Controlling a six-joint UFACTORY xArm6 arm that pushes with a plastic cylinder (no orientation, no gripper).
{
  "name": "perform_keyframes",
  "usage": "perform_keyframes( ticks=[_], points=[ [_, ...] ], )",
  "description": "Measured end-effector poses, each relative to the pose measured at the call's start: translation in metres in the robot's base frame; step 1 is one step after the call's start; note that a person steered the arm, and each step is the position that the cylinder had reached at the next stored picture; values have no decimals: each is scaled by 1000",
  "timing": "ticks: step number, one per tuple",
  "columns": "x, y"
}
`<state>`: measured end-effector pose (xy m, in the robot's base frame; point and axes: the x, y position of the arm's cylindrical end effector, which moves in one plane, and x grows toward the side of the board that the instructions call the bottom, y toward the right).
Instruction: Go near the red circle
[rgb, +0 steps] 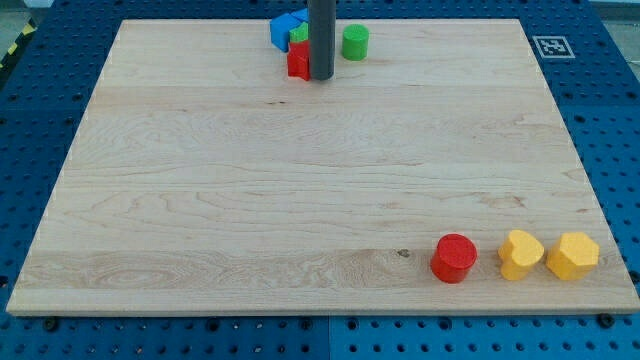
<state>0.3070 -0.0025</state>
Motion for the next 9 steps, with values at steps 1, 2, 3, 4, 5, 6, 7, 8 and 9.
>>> perform_keyframes(
  ticks=[1, 2, 3, 4, 5, 6, 7, 8, 9],
  points=[
    [0, 0],
    [-12, 0],
    [22, -5],
    [80, -19],
    [196, -19],
    [299, -1],
    [312, 11],
    [312, 52],
    [312, 112]
  ],
)
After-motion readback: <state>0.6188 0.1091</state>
